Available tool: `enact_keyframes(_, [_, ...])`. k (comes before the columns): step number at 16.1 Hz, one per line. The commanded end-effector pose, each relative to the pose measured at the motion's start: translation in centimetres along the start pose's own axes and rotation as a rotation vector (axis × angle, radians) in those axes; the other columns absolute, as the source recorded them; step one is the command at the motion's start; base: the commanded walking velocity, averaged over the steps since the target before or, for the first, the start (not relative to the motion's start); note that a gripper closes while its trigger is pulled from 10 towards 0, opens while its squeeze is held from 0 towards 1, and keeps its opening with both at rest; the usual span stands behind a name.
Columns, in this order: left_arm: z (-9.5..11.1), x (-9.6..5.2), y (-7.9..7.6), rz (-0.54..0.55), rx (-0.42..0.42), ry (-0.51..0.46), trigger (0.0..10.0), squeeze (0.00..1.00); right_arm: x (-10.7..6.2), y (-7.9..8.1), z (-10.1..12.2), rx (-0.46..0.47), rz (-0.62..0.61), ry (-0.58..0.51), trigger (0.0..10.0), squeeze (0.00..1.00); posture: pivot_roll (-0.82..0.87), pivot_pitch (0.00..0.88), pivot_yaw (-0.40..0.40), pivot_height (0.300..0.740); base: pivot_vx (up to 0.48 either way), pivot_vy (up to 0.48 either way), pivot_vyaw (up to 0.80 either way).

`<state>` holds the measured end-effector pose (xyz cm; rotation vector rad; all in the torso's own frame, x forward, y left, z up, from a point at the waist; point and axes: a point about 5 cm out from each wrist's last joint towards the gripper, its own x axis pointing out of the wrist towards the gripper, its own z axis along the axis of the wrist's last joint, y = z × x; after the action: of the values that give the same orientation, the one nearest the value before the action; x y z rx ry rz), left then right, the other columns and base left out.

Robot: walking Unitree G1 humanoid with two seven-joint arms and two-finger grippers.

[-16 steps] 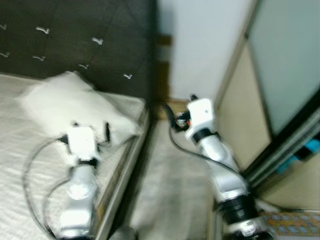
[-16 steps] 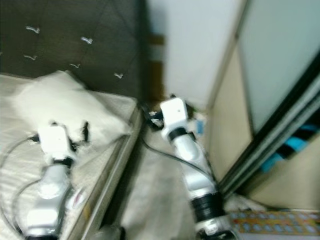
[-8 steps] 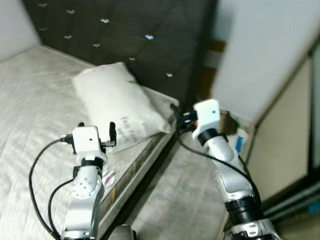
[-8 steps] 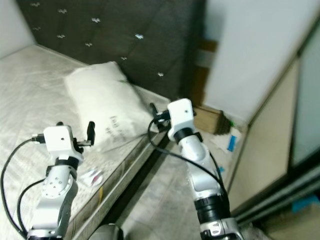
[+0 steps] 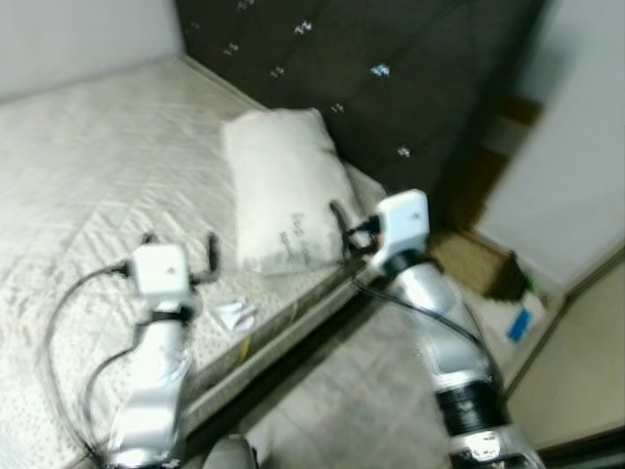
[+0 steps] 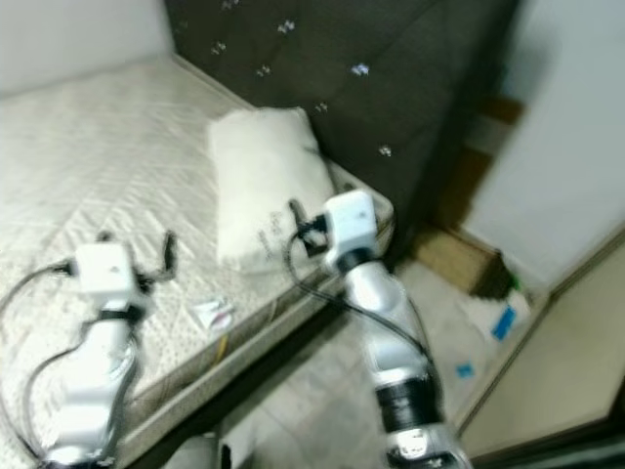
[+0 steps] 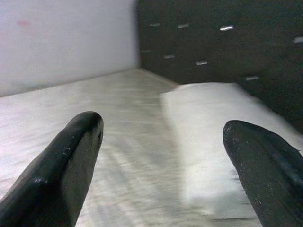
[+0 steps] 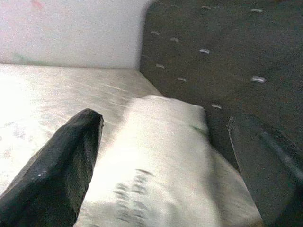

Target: Clean up the room

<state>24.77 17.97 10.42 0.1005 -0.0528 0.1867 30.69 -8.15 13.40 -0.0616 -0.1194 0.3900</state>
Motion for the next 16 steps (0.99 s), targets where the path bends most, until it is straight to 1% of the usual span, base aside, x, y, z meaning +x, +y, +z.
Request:
enact_keyframes(1, [0.5,-0.1,-0.3,0.019,-0.006,-0.023,10.0,0.0,-0.2,-1.1,-0.1,-0.004,-0.035,0.011,10.0,0.0,0.04,0.0,-0.072,0.74,0.0,0.0,0.8])
enact_keyframes(3, [0.0,-1.0,0.4,0.083,-0.055,-0.002,10.0,0.0,-0.6,-1.7,-0.4,0.002,-0.059,0.026,10.0,0.0,0.03,0.0,-0.072,0.74,0.0,0.0,0.79])
enact_keyframes(4, [-0.1,-1.3,0.5,0.078,-0.068,0.0,10.0,0.0,-0.8,-1.9,-0.6,0.008,-0.069,0.034,10.0,0.0,0.03,0.0,-0.072,0.74,0.0,0.0,0.79])
enact_keyframes(5, [-0.7,-2.3,0.4,0.057,-0.054,0.008,10.0,0.0,-1.7,-2.3,-1.6,0.024,-0.097,0.067,10.0,0.0,0.03,0.0,-0.072,0.74,0.0,0.0,0.8])
enact_keyframes(6, [-1.5,-2.8,0.5,0.083,-0.07,0.042,10.0,0.0,-2.6,-2.5,-2.9,0.028,-0.118,0.11,10.0,0.0,0.03,0.0,-0.072,0.74,0.0,0.0,0.79])
enact_keyframes(7, [-1.9,-2.7,0.9,0.108,-0.121,0.072,10.0,0.0,-3.1,-2.5,-3.7,0.018,-0.127,0.133,10.0,0.0,0.03,0.0,-0.068,0.74,0.0,0.0,0.79])
enact_keyframes(8, [-2.1,-2.5,1.2,0.113,-0.164,0.087,10.0,0.0,-3.2,-2.6,-3.9,0.021,-0.141,0.141,10.0,0.0,0.03,0.0,-0.067,0.74,0.0,0.0,0.79])
enact_keyframes(9, [-2.1,-2.5,1.2,0.116,-0.156,0.087,10.0,0.0,-2.9,-2.8,-3.7,0.008,-0.152,0.128,10.0,0.0,0.02,0.0,-0.063,0.74,0.0,0.0,0.79])
enact_keyframes(10, [-1.5,-2.4,0.9,0.09,-0.122,0.057,10.0,0.0,-2.9,-3.0,-3.8,0.006,-0.159,0.133,10.0,0.0,0.03,0.0,-0.063,0.74,0.0,0.0,0.79])
enact_keyframes(13, [-0.8,-2.3,0.7,0.086,-0.057,0.025,10.0,0.0,-2.9,-3.0,-3.6,-0.007,-0.148,0.132,10.0,0.0,0.02,0.0,-0.066,0.74,0.0,0.0,0.79])
enact_keyframes(14, [-0.8,-2.3,0.7,0.087,-0.051,0.022,10.0,0.0,-2.9,-3.0,-3.6,-0.014,-0.144,0.131,10.0,0.0,0.02,0.0,-0.066,0.74,0.0,0.0,0.78])
enact_keyframes(15, [-0.6,-2.0,0.7,0.09,0.029,0.019,10.0,0.0,-2.8,-3.0,-3.7,-0.054,-0.147,0.15,10.0,0.0,0.02,0.0,-0.068,0.74,0.0,0.0,0.0])
enact_keyframes(16, [-0.6,-1.8,0.6,0.078,0.032,0.016,10.0,0.0,-2.6,-3.0,-3.9,-0.046,-0.156,0.169,10.0,0.0,0.02,0.0,-0.067,0.74,0.0,0.0,0.0])
